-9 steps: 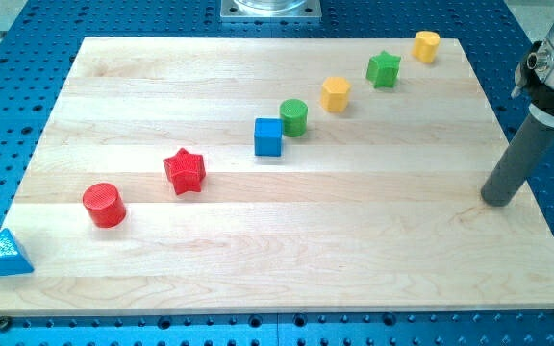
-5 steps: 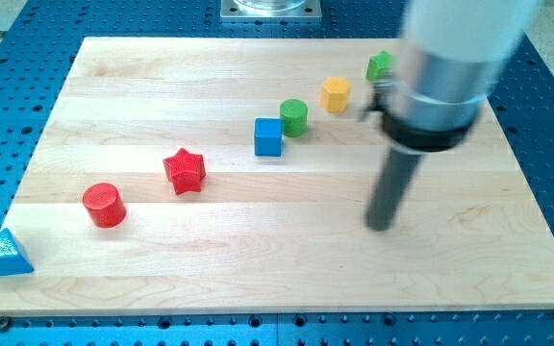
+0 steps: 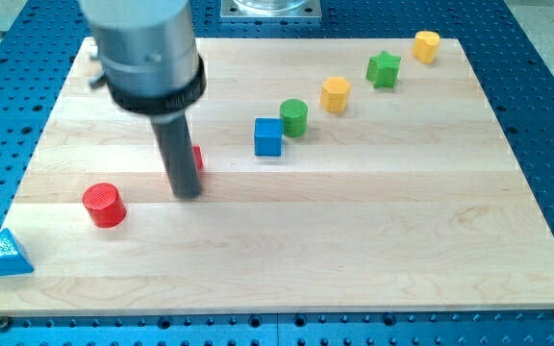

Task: Place the red star at the top left corner of the board

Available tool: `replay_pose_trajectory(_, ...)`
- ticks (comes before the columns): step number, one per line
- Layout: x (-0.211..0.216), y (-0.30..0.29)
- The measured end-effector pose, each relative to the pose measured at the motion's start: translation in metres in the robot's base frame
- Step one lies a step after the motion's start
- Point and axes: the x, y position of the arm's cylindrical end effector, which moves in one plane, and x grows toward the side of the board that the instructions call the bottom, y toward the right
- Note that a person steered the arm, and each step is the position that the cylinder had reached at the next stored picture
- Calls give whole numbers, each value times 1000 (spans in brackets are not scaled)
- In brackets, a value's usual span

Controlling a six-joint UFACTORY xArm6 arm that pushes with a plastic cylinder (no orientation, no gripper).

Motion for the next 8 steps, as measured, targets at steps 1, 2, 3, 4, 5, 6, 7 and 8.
replay_pose_trajectory(1,-47,-16)
replay_pose_trajectory(2,-100,-31)
replay_pose_trajectory(3,-155,-38)
replay_pose_trajectory(4,-162,-38)
replay_pose_trajectory(5,-179,-38)
replay_pose_trajectory(6,-196,-52)
replay_pose_trajectory(7,-197,-47)
replay_pose_trajectory(8,-227,-39)
